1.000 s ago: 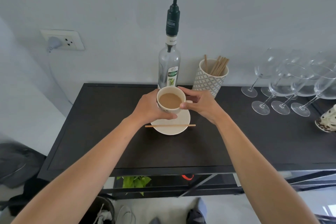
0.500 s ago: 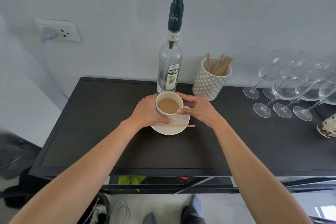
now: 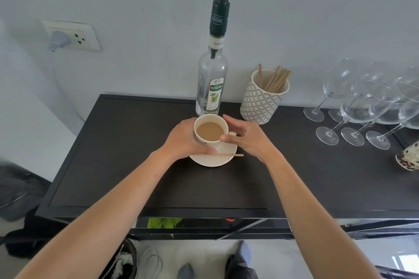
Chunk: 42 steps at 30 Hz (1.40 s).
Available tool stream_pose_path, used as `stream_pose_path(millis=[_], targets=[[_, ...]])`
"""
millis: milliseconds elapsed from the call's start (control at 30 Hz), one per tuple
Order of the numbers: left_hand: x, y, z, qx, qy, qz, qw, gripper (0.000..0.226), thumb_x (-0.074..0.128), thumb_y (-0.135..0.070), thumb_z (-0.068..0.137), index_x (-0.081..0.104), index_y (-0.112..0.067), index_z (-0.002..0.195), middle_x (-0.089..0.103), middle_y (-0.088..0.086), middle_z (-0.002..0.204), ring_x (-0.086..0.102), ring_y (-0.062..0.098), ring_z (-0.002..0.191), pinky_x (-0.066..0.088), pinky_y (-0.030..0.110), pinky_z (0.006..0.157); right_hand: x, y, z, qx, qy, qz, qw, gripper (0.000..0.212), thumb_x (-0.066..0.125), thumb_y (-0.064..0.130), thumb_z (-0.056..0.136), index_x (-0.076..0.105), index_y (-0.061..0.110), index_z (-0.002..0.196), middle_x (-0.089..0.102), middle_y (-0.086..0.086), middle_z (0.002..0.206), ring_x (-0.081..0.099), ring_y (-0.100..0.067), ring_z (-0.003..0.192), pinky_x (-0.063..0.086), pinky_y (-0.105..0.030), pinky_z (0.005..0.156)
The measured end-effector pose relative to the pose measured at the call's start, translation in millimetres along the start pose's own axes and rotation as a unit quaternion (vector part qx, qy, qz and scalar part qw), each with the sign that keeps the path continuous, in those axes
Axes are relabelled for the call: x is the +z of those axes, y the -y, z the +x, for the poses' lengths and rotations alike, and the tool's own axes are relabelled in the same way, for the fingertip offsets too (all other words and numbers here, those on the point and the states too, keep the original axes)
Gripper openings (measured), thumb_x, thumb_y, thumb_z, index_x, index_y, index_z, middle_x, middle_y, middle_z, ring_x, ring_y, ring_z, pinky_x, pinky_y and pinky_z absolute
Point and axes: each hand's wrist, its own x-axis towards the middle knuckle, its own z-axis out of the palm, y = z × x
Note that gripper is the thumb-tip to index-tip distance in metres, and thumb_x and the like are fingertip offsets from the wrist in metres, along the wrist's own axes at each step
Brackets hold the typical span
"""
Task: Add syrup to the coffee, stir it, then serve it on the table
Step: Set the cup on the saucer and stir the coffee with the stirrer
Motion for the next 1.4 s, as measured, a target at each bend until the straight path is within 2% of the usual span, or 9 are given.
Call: stream_pose_path(millis=[133,233,367,633,833,933,1033,1267,1400], targets=[[-10.5,1.2,-4.1,-0.023,-0.003,0.002,1.0,0.11,0.097,-0.045,0.047,0.045,-0.026,0.142,0.052,-0.015,0.131,0.046,0.009,0.124,0.036,0.029,0.1,2.1,-11.1,-15.4,0.003,-0.154,-0.095,0.984,0.049,0.074,0.044,0.087,0.066,0.026,0.132,0.069,0.011,0.128,0.058,-0.002,0.12,0.043,-0.037,0.112],[-20.2,14.2,-8.5,-0.04,0.021,0.023,0.999,0.121,0.095,-0.052,0.046,0.037,-0.027,0.149,0.049,-0.012,0.145,0.041,0.011,0.136,0.034,0.034,0.108,1.1,-31.9,-29.3,-0.007,-0.248,-0.177,0.953,0.018,0.067,0.04,0.094,0.076,0.029,0.105,0.07,0.008,0.121,0.058,-0.014,0.12,0.027,-0.059,0.118],[-27.0,24.3,-13.5,-0.041,0.032,0.024,0.998,0.119,0.093,-0.056,0.048,0.037,-0.03,0.149,0.049,-0.023,0.138,0.039,0.011,0.137,0.031,0.037,0.111,6.4,-53.7,-40.6,0.03,-0.177,-0.313,0.933,0.027,0.066,0.05,0.09,0.076,0.032,0.109,0.058,0.001,0.143,0.033,-0.029,0.147,0.002,-0.063,0.12],[-31.4,26.8,-18.8,-0.044,0.066,0.007,0.997,0.127,0.09,-0.067,0.042,0.033,-0.034,0.15,0.048,-0.022,0.143,0.039,0.012,0.139,0.03,0.046,0.117,10.2,-46.4,-44.3,0.017,-0.156,-0.327,0.932,0.011,0.071,0.037,0.091,0.075,0.029,0.097,0.049,-0.001,0.152,0.02,-0.029,0.153,-0.006,-0.059,0.121],[-41.4,29.3,-25.1,-0.032,0.053,-0.014,0.998,0.125,0.09,-0.065,0.042,0.034,-0.034,0.15,0.05,-0.021,0.143,0.035,0.011,0.142,0.025,0.043,0.12,-0.5,-23.6,-61.0,0.006,-0.169,-0.229,0.958,0.011,0.074,0.027,0.09,0.066,0.031,0.083,0.064,0.005,0.134,0.043,-0.021,0.141,0.014,-0.058,0.123],[-46.9,27.5,-26.6,-0.031,0.041,0.004,0.999,0.124,0.092,-0.057,0.045,0.033,-0.033,0.151,0.049,-0.017,0.146,0.036,0.011,0.142,0.025,0.041,0.118,-5.7,-5.0,-70.6,-0.042,-0.204,-0.174,0.962,0.005,0.073,0.029,0.091,0.069,0.026,0.089,0.069,0.014,0.12,0.058,-0.009,0.116,0.04,-0.029,0.105],[-47.7,27.2,-26.6,-0.023,0.042,0.028,0.998,0.124,0.093,-0.056,0.045,0.033,-0.031,0.151,0.049,-0.015,0.146,0.037,0.012,0.141,0.026,0.041,0.117,-6.1,16.6,-71.4,-0.062,-0.22,-0.126,0.965,0.003,0.07,0.031,0.093,0.07,0.028,0.092,0.072,0.022,0.107,0.062,0.003,0.108,0.035,-0.006,0.086],[-33.8,22.2,-21.7,-0.015,0.015,0.017,1.0,0.116,0.092,-0.059,0.048,0.039,-0.029,0.148,0.055,-0.017,0.139,0.044,0.012,0.135,0.031,0.044,0.117,-2.4,61.0,-64.5,-0.159,-0.252,-0.061,0.953,0.01,0.067,0.02,0.095,0.064,0.028,0.091,0.075,0.01,0.088,0.072,-0.008,0.093,0.055,-0.033,0.094],[-18.4,16.9,-19.7,-0.015,-0.01,-0.023,1.0,0.117,0.09,-0.061,0.046,0.041,-0.027,0.147,0.056,-0.014,0.138,0.048,0.01,0.13,0.036,0.044,0.115,-1.9,78.7,-55.7,-0.209,-0.279,-0.066,0.935,0.004,0.065,0.015,0.097,0.064,0.02,0.097,0.073,0.009,0.086,0.072,-0.009,0.086,0.056,-0.027,0.086]])
